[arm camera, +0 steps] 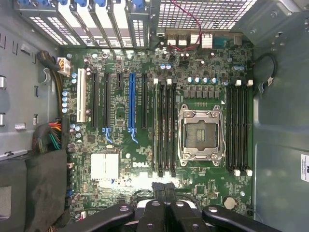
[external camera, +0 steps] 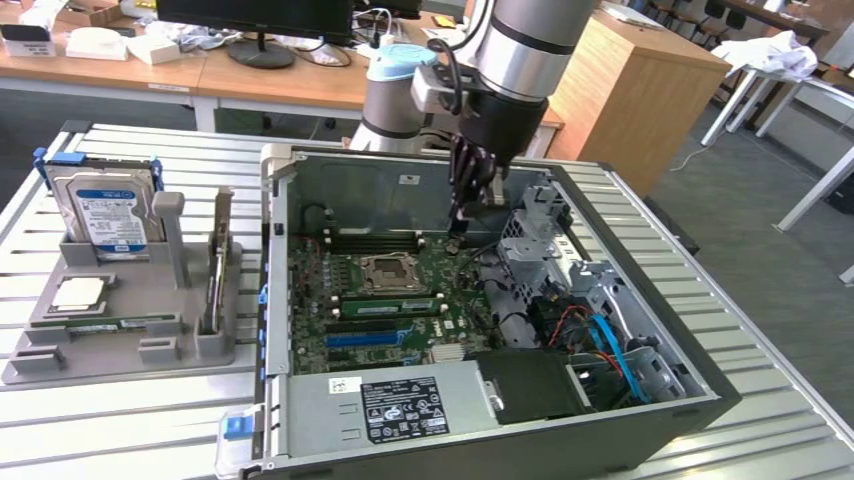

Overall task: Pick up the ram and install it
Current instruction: 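Press down the ram until it locks into place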

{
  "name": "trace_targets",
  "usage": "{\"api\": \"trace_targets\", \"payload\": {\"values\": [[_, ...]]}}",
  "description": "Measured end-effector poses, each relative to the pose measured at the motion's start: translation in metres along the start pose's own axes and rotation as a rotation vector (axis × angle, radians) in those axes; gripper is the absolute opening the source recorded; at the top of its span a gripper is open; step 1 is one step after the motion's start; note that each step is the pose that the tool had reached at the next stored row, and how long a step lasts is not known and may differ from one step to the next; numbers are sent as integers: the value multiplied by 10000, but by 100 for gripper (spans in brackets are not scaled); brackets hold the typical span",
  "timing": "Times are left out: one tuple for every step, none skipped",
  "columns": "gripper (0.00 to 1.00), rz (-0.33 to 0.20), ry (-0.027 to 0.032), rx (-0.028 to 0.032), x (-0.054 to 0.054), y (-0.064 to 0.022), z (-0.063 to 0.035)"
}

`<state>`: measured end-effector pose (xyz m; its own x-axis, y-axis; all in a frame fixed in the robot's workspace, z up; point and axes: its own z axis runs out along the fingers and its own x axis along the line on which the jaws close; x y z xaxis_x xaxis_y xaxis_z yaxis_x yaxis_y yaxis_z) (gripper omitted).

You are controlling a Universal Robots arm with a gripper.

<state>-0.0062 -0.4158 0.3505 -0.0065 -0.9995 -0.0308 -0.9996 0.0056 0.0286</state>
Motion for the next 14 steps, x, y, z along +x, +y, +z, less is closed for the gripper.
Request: {"api": "trace_targets", "payload": {"values": [[10,1,2,-1,1,0,10],[10,0,2,-1,1,0,23],[10,0,2,-1,1,-1,36],[10,0,1,-1,2,-1,49],[10,0,2,-1,2,-1,62],[10,0,2,0,3,-2,74],[10,0,2,-1,4,-3,115],[10,1,3,-1,6,-4,163],[10,1,1,0,7,-6,208],[10,1,1,-1,8,-7,254],[10,1,1,0,9,-7,264],[10,1,1,-1,9,-8,273],[10,1,1,-1,9,-8,282],[10,0,3,-1,10,-8,290]]}}
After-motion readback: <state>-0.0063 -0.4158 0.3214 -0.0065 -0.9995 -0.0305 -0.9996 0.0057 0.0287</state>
